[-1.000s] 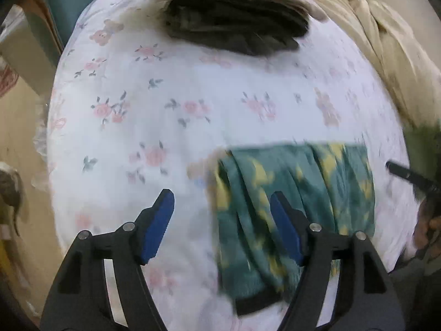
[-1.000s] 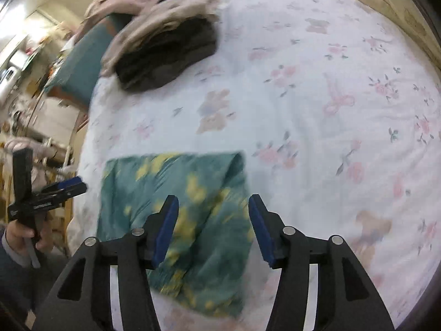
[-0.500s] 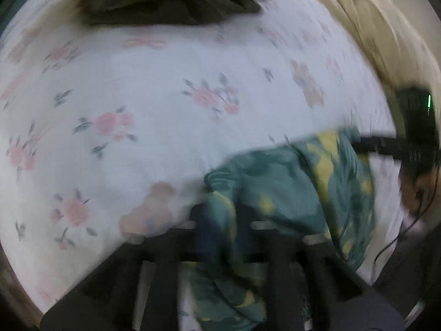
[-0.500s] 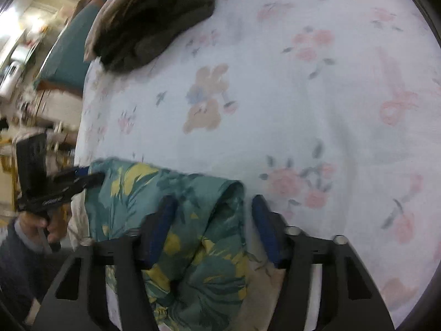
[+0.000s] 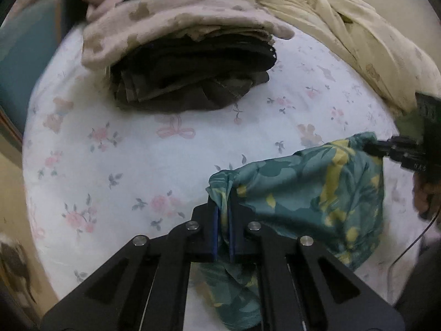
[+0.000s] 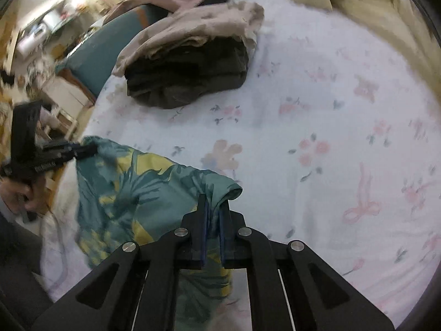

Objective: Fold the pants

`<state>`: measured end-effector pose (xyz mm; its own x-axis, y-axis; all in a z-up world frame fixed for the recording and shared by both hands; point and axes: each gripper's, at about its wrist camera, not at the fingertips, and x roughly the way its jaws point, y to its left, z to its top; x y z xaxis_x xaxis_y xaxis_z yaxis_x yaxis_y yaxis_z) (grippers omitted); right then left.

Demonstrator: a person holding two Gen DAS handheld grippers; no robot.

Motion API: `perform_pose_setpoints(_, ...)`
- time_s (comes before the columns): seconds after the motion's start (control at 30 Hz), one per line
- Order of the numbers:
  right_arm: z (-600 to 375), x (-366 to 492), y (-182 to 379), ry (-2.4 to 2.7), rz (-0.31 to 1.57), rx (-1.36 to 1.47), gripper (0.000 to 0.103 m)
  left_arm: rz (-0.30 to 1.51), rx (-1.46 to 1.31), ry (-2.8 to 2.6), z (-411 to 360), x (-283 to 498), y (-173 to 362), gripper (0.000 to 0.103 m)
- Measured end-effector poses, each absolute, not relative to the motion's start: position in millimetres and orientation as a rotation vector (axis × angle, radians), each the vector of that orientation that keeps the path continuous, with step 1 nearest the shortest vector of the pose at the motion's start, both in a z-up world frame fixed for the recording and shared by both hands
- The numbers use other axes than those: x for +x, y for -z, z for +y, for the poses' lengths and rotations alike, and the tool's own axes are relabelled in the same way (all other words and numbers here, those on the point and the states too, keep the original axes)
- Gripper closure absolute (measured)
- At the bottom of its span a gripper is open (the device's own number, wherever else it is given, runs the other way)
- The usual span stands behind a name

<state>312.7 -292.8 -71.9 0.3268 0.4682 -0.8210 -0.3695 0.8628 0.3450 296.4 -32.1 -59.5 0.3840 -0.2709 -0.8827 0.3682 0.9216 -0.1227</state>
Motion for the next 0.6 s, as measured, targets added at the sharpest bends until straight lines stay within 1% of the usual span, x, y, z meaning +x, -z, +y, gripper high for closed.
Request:
perform_pose_setpoints(0.1,-294.1,304.6,66.3,-0.559,1.075,0.092,0.097,1.049,0.131,0.432,-30.5,283.4,52.8,0.100)
perform_pose_setpoints(0.23,-296.9,288.1,49.7,-0.611,0.996,0.044,0.097,1.004,0.103,0.459,-17.3,272.3,37.7,0.100)
perform_pose_setpoints(0.37,-294.6,261.5,31.0,-0.651,0.916,-0.022,0.097,0.912,0.286,0.492,-25.8,239.5,30.3,0.099)
perform_pose_setpoints(0.6,-284.9,213.6,19.1,-0.695,0.869,-0.134,0.097,0.806,0.388,0.521,-20.5,189.2,19.9,0.099)
